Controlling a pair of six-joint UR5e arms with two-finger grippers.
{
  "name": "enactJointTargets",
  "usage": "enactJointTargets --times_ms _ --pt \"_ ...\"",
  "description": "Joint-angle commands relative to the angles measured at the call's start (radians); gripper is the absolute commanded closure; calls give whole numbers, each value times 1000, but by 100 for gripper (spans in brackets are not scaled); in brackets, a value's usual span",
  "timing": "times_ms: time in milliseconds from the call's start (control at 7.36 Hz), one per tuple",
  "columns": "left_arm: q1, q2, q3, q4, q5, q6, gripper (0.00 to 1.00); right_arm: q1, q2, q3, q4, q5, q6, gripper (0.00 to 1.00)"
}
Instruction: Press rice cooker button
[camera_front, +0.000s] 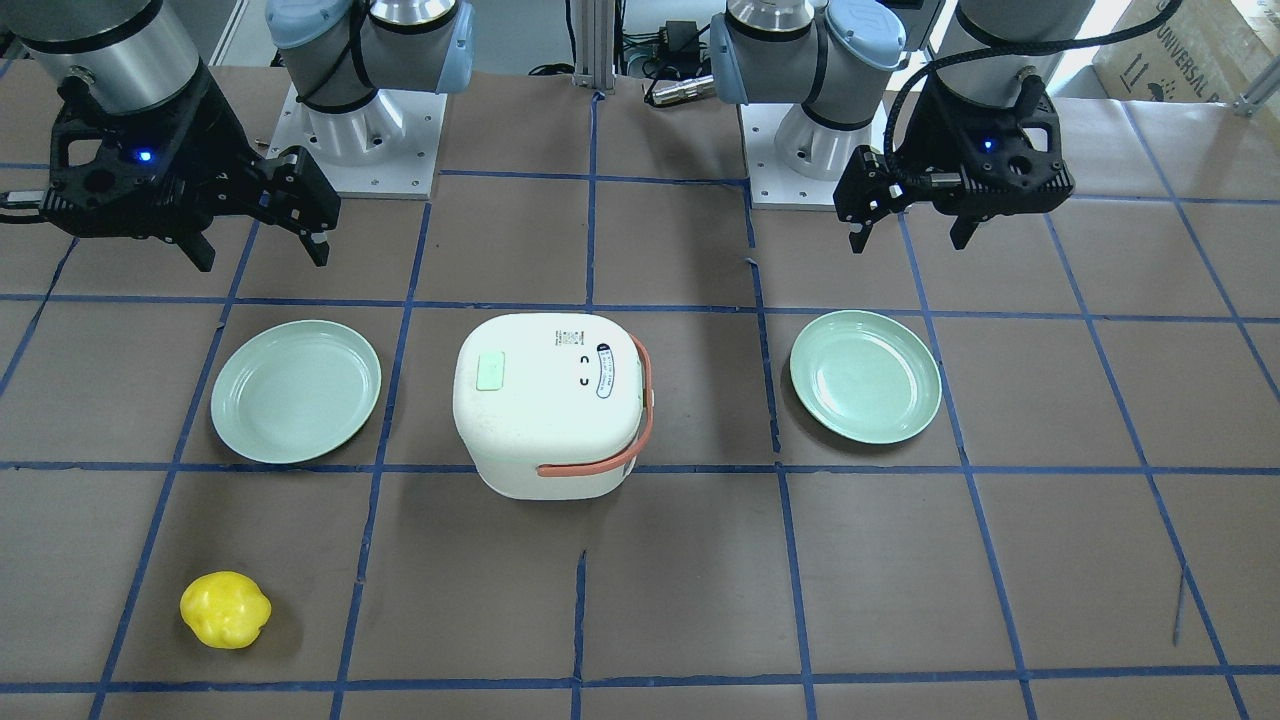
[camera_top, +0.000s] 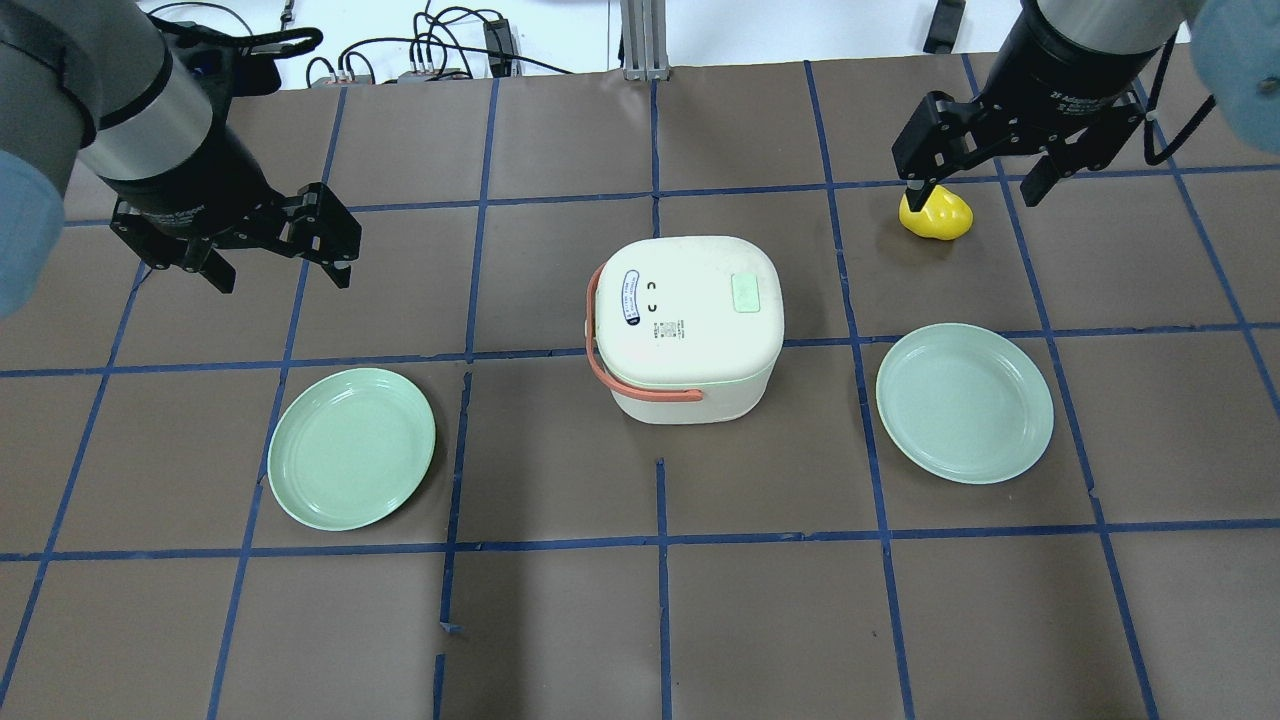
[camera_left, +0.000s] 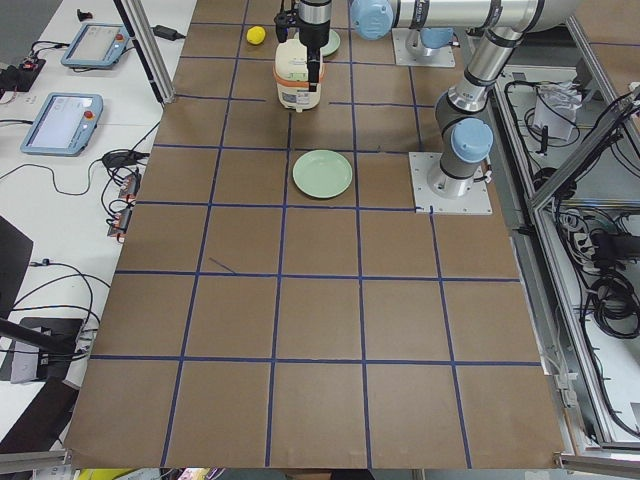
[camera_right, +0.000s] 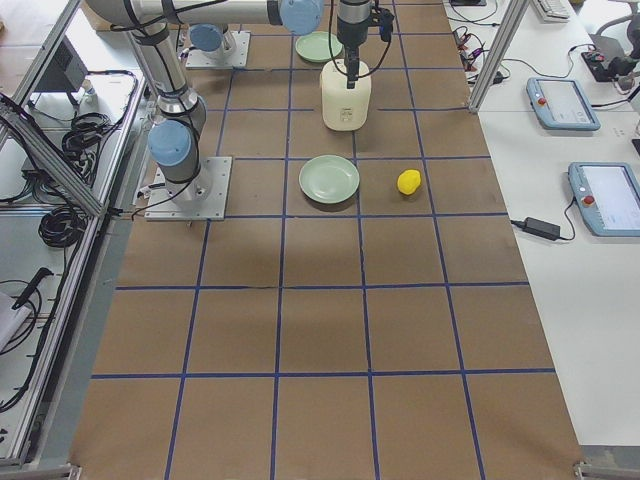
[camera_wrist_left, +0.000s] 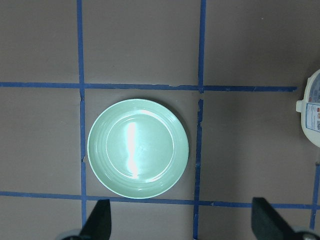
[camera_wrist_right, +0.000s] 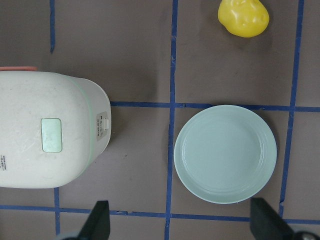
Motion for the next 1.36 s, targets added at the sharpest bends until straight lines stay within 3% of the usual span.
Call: enactJointTargets --times_ms 0,407,543,679,951,1222 --pt "0 0 0 0 0 0 0 -1 0 -2 -1 0 -1 1" --pt "0 0 0 0 0 0 0 -1 3 -3 -6 -4 -1 1" --pt "0 0 0 -1 0 0 0 -1 5 -5 -7 -1 -1 19" --pt "0 0 0 0 0 0 0 -1 5 -6 -4 3 1 57" --pt "0 0 0 0 0 0 0 -1 6 -10 -6 24 2 94" --pt "0 0 0 -1 0 0 0 2 12 4 -7 121 -5 96"
